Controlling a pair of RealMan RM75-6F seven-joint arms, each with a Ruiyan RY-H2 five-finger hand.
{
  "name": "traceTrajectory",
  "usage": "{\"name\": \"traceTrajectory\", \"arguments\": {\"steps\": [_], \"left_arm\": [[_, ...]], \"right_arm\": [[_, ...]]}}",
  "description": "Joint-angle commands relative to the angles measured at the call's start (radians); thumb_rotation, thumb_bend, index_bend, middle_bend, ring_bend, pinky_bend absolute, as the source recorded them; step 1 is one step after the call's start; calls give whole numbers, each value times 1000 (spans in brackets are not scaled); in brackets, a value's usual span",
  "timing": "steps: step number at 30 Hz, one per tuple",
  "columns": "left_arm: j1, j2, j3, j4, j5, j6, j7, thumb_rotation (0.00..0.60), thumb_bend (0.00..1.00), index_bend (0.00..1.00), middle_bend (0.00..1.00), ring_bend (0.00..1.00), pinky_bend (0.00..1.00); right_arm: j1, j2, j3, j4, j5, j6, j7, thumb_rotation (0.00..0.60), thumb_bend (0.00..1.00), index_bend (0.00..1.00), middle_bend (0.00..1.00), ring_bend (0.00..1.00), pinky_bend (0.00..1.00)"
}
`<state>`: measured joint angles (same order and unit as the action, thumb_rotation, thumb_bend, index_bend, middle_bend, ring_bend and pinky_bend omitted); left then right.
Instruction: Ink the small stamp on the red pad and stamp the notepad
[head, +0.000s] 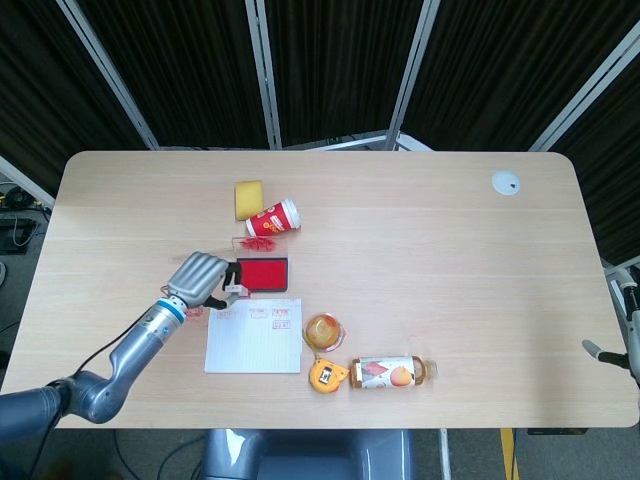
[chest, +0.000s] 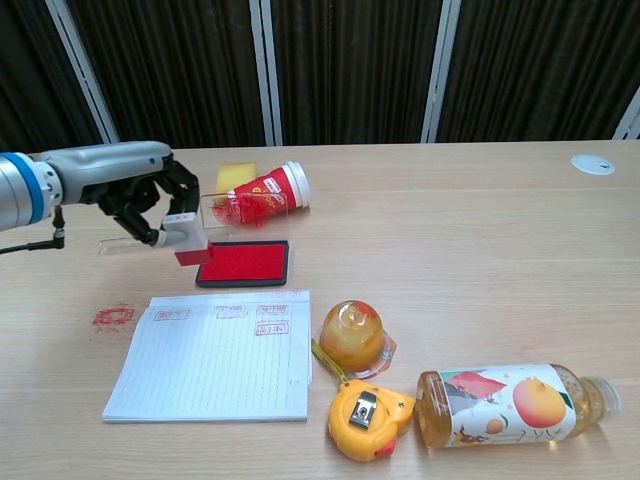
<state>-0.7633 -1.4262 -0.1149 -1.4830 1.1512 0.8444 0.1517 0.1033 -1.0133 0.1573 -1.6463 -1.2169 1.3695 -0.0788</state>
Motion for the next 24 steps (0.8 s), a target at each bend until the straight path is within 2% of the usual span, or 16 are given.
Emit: {"name": "traceTrajectory", "arguments": {"steps": [1, 15, 24], "left_arm": [[38, 19, 31, 64, -10, -16, -52, 600, 376, 599, 590, 839, 876], [89, -41, 79, 267, 104, -35, -235, 600, 374, 588, 582, 839, 876], [94, -71, 86, 318, 137, -50, -273, 600, 369, 578, 576, 840, 876]], "right_arm": [[1, -1, -3, -2, -6, 1, -4, 600, 0, 0, 0, 0, 0], [2, -6, -5, -6, -8, 2, -16, 600, 0, 0, 0, 0, 0], [4, -7, -4, -2, -1, -3, -16, 600, 0, 0, 0, 0, 0]]}}
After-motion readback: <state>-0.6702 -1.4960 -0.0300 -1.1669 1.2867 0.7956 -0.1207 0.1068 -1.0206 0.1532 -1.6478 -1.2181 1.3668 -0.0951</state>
